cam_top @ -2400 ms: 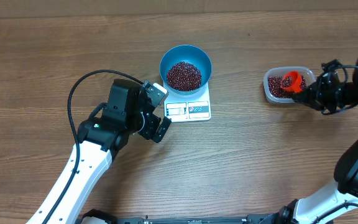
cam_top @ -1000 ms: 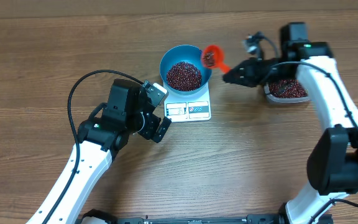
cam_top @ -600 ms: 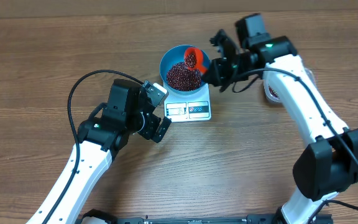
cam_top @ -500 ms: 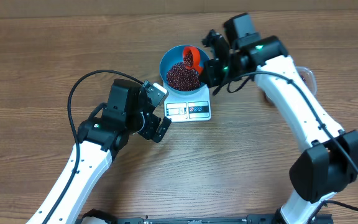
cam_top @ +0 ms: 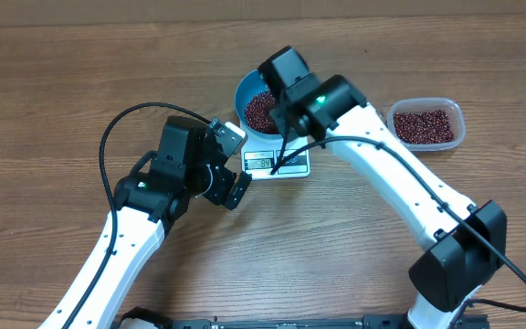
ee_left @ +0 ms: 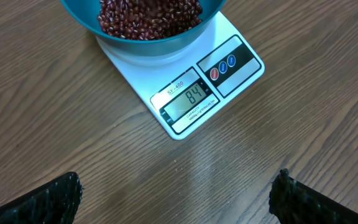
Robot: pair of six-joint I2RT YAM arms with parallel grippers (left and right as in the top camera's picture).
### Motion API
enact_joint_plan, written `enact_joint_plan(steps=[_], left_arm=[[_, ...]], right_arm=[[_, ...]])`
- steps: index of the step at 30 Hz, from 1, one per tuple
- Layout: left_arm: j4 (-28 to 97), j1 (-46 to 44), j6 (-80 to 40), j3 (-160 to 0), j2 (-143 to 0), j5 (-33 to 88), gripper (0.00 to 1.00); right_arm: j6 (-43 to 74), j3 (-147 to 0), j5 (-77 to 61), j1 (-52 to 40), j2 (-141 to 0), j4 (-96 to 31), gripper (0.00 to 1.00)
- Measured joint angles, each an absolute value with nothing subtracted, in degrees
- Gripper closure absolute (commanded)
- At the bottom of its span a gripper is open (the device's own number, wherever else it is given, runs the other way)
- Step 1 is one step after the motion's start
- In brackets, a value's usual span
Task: Scoop item into bowl and weigh 150g on scale
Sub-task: 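Tilt the scoop to pour beans into the blue bowl, then move the empty scoop back right to the bean tub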
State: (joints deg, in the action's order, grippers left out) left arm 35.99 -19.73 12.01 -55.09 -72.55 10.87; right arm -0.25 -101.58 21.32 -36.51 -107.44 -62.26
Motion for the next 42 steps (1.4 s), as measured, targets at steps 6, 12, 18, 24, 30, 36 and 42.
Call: enact_joint_plan(steps=[6,12,18,24,30,36,42], left_arm=[[35.99,-19.73,12.01,-55.09,-72.55,10.87,0.00],[35.99,-19.73,11.99,-55.09,-72.55,10.87,0.00],[35.99,-19.73,12.01,-55.09,-72.55,10.87,0.01],[35.99,-19.73,12.01,-55.09,-72.55,10.87,0.00],[35.99,-19.73,12.01,-55.09,-72.55,10.87,0.00],[35.99,-19.73,12.01,-55.09,-72.55,10.87,0.01],[35.99,-19.73,12.01,-55.09,-72.55,10.87,0.00]], right_arm=[[-0.47,-101.58,25.65,-37.95,-107.44,-62.22,0.96],[-0.91,-101.58,22.24,-37.28,-107.44,-62.17,0.96],[-1.52,-101.69,12.78,-33.15,-106.50,-62.30,0.96],[-1.56,-101.73,4.01,-24.34,-100.51,-65.65,0.96],[-4.51,-102.94,0.80,-13.37,-94.52,-74.59,0.96],[-6.70,-102.94,-0.12,-2.96,-93.91,-80.55,0.96],[-6.92,-102.67,-1.10,4.69,-94.45,-83.48,0.96]])
